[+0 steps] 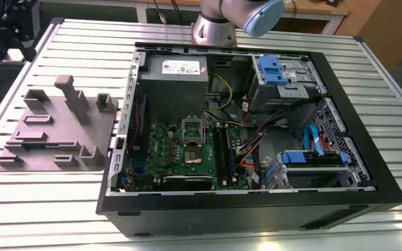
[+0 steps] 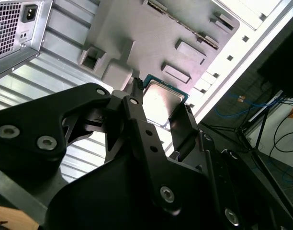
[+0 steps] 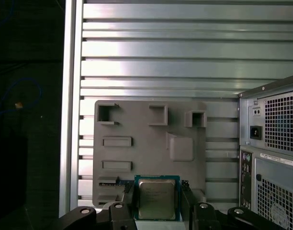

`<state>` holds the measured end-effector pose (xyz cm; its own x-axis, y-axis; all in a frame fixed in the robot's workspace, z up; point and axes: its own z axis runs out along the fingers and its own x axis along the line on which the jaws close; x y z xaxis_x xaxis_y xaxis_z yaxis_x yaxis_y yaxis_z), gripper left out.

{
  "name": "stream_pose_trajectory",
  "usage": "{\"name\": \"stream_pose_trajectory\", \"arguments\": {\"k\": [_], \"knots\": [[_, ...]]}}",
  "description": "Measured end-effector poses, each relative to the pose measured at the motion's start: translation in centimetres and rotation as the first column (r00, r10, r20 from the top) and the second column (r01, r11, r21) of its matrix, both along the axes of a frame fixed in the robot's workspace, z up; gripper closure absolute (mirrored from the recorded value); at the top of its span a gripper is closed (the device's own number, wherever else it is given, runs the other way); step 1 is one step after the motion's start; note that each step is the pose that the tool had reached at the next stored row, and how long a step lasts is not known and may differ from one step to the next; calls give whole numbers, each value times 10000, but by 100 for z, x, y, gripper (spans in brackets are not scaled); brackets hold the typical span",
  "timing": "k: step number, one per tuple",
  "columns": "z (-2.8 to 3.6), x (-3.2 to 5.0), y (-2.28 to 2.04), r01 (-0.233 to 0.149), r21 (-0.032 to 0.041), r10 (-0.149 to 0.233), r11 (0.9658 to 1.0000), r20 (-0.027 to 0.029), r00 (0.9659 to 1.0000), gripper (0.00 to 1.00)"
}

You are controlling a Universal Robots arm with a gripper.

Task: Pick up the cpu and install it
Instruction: 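Pick up the cpu and move it towards the insertion slot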

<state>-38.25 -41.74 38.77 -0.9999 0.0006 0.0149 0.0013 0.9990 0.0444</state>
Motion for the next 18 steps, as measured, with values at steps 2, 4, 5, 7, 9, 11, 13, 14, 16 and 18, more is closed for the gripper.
{"name": "stream_pose_trajectory", "arguments": {"k": [2, 4, 5, 7, 9, 11, 13, 14, 16, 18], "knots": [[2, 8, 0, -1, -2, 1, 10000, -3, 10000, 53], [1, 17, 0, 0, 0, 0, 10000, -1, 10000, 53], [0, 19, 0, 1, -1, -1, 10000, -1, 10000, 53], [2, 28, 0, 0, -1, 0, 10000, -2, 10000, 53], [0, 35, 0, 0, 0, 0, 10000, 0, 10000, 53], [1, 40, 0, 0, -1, 0, 10000, -1, 10000, 53], [1, 46, 0, 0, -1, 0, 10000, -2, 10000, 53], [1, 47, 0, 0, -1, 0, 10000, -2, 10000, 53], [1, 53, 0, -1, 0, 1, 10000, -1, 10000, 53], [1, 59, 0, 0, -1, 0, 10000, -1, 10000, 53]]}}
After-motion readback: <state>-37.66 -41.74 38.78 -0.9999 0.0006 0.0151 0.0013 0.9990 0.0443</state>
